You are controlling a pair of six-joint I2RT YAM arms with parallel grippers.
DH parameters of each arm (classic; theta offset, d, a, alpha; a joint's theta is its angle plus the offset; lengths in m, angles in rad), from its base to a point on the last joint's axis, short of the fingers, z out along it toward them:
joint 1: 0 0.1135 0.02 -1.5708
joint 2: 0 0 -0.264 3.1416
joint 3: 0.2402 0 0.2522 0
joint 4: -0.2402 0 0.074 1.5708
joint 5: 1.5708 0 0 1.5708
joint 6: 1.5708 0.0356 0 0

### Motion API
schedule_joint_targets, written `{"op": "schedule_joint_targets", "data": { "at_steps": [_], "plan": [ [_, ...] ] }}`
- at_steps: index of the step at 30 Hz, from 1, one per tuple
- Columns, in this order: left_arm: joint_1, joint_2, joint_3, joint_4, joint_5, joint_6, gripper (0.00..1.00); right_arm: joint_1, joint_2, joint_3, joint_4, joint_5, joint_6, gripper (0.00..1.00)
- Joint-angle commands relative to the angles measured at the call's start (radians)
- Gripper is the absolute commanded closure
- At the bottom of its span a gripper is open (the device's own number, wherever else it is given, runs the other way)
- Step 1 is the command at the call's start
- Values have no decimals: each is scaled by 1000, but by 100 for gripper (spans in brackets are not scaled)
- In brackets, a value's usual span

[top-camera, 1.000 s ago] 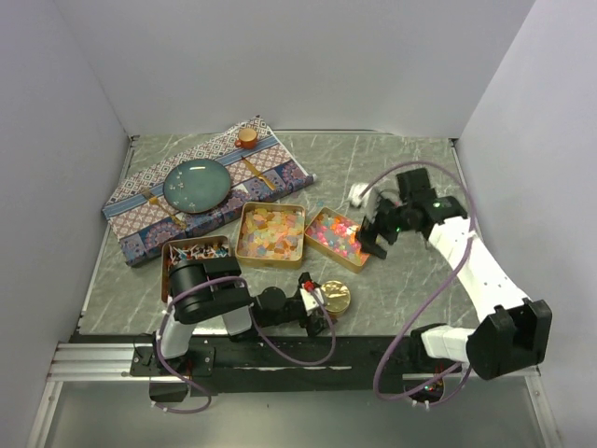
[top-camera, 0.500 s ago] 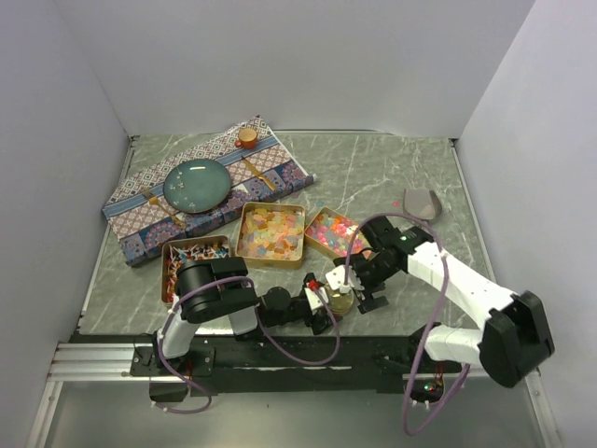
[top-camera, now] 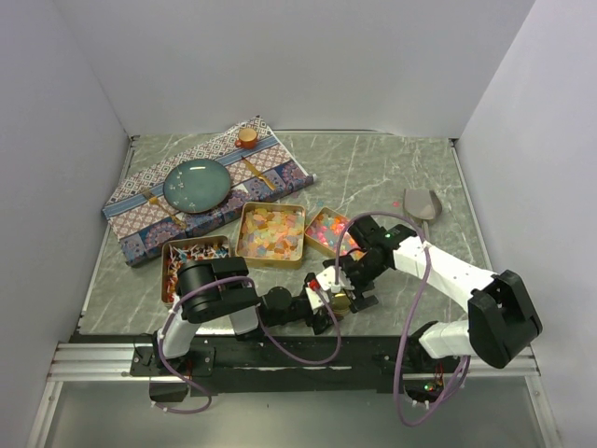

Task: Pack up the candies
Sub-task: Screw the bottle lid onto the packing bottle.

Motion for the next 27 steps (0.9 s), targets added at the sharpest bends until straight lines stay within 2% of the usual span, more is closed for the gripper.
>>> {"op": "schedule_joint_targets", "data": {
  "at_steps": [1,3,11,15,18,22,25,27],
  "plan": [
    [-4,40,-3,-87,-33,-16,99,8,-54,3,-39,9,14,0],
    [-2,37,-6,-90,-38,-62,99,6,-84,-26,-65,37,28,0],
    [1,37,0,-119,-58,-62,99,3,-244,-97,-173,95,84,0],
    [0,42,2,-127,-49,-54,99,-57,-287,-75,-103,72,196,0],
    [-2,42,3,-132,-32,-48,99,-94,-267,-52,-8,55,241,0],
    [-4,42,2,-132,-23,-48,99,-95,-181,-29,53,23,160,0],
    [-8,40,3,-141,-29,-40,99,-92,-83,24,24,-23,70,0],
    [-10,42,5,-146,-33,-34,99,-89,-7,81,-55,-44,9,0]
  ]
}}
